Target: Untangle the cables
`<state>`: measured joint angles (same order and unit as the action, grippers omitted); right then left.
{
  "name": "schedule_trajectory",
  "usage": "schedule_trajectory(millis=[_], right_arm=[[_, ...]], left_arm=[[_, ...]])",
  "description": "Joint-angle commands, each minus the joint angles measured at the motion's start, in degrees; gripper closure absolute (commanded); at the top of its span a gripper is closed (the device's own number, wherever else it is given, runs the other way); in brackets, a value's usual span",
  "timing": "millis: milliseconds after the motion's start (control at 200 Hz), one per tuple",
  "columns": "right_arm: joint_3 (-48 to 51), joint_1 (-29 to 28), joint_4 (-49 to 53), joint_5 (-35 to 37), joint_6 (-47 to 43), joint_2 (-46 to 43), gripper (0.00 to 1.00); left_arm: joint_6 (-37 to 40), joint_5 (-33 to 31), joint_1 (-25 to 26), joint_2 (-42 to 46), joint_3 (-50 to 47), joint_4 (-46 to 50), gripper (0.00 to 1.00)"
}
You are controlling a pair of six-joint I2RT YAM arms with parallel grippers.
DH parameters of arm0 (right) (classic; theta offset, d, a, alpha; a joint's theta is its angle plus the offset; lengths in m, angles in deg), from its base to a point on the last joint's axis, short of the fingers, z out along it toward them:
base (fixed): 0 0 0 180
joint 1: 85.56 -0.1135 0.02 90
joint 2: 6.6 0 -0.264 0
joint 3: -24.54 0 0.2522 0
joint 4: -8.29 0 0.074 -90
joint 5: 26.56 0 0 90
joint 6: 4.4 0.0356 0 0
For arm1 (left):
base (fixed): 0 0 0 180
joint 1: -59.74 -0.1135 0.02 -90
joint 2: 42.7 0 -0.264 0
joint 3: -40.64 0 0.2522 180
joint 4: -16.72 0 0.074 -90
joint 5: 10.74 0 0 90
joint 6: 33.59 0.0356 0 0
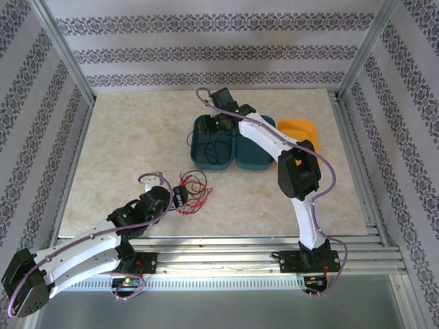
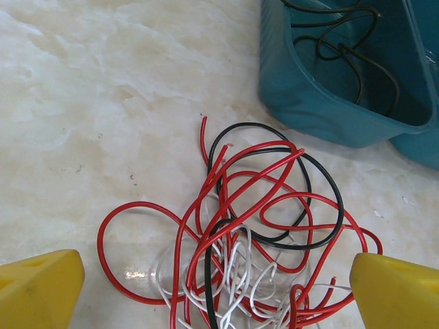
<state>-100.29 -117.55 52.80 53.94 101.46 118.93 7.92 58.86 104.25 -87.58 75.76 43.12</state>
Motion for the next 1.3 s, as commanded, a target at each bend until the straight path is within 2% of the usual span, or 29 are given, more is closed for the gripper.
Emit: schedule_trajectory(millis=[0, 170, 245, 335, 405, 580, 740, 1099, 1299], right_arm=[[-3.1, 0.49, 2.89, -1.6, -1.62, 2.5, 0.55], [-5.94, 0.7, 4.12, -2.68, -1.49, 5.95, 0.57], [-6.8, 0.79, 4.62, -2.76, -1.15, 6.93, 0.69], [-5.46, 0.79, 3.75, -1.28, -0.28, 5.91, 0.9], [-3.18, 0.84, 2.44, 1.19, 0.71, 4.0, 1.0], [1.02, 1.9, 2.84, 9.19, 5.76, -0.16, 1.0], [4.03, 2.87, 3.15, 13.01, 9.03, -1.64, 1.0], [1.1, 2.86, 3.95, 10.74, 9.21, 2.95, 1.0], [-0.17, 2.19, 5.22, 11.02, 7.14, 3.8, 0.88]], left_arm=[[-0.58, -0.07, -0.83, 0.41, -0.23, 0.98, 0.01], [-0.84, 0.06, -1.01, 0.2, -0.45, 0.98, 0.01], [-0.82, 0.14, -1.01, 0.25, -0.53, 0.98, 0.01], [-0.91, 0.27, -1.09, 0.31, -0.54, 1.16, 0.01], [-0.96, 0.29, -1.18, 0.32, -0.62, 1.16, 0.01], [-0.82, 0.47, -1.36, 0.17, -0.54, 0.89, 0.01], [-0.55, 1.02, -1.62, -0.07, -0.18, 0.89, 0.01], [-0.33, 1.59, -1.88, -0.2, -0.11, 0.88, 0.01], [-0.92, 1.9, -1.88, -0.06, -0.45, 0.81, 0.01]])
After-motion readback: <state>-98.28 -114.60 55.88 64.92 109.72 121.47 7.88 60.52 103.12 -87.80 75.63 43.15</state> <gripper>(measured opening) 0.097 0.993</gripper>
